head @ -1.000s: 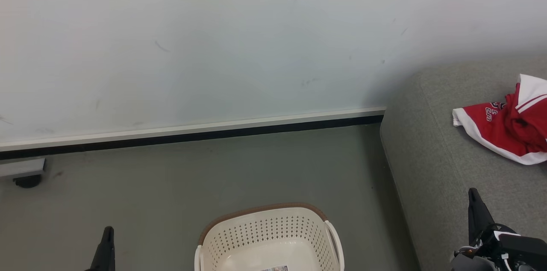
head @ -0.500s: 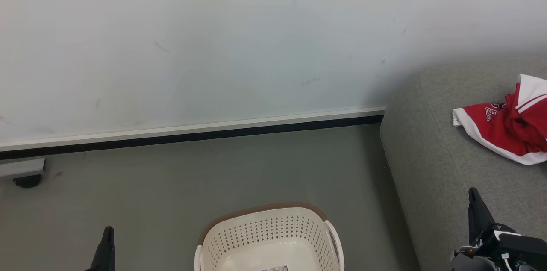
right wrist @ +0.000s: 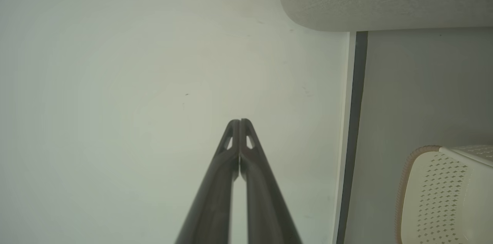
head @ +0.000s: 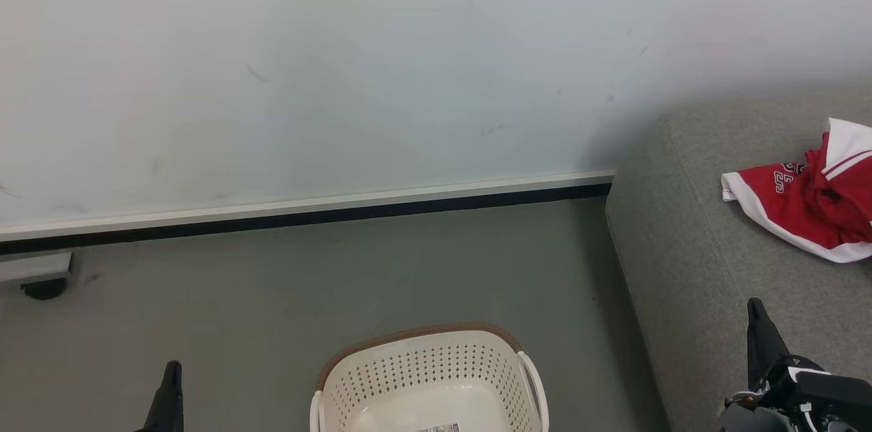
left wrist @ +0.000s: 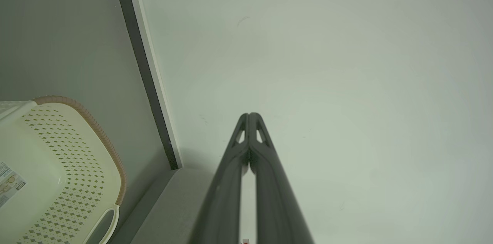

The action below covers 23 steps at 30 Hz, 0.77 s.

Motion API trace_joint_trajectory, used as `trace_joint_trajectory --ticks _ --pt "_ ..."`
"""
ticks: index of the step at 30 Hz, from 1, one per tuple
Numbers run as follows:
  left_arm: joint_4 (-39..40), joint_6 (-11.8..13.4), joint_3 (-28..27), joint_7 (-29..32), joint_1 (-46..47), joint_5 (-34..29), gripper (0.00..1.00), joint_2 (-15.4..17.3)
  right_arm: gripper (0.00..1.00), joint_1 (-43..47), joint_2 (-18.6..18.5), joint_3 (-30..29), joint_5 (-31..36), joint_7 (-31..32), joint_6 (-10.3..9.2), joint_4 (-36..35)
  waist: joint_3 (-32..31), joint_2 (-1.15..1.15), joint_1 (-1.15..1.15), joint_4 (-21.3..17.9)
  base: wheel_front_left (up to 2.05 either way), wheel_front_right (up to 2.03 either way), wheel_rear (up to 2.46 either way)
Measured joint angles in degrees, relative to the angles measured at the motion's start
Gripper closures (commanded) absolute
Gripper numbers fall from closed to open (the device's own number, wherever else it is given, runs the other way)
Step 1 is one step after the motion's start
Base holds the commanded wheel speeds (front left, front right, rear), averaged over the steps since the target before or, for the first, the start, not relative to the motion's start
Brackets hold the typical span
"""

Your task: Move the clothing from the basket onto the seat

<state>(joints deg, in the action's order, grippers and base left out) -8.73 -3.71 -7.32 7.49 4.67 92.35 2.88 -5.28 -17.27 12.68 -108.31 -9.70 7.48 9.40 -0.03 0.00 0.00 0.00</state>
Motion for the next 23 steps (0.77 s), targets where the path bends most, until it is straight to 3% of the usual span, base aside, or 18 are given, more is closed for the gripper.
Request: trace_joint_trajectory --ticks 23 --pt "0.01 0.00 -0.01 0.00 0.00 0.00 1.00 -0.01 1.00 -0.02 -0.44 0.55 -0.63 -0.51 0.00 -0.27 0.01 0.00 0.00 0.00 0.00 0.00 0.00"
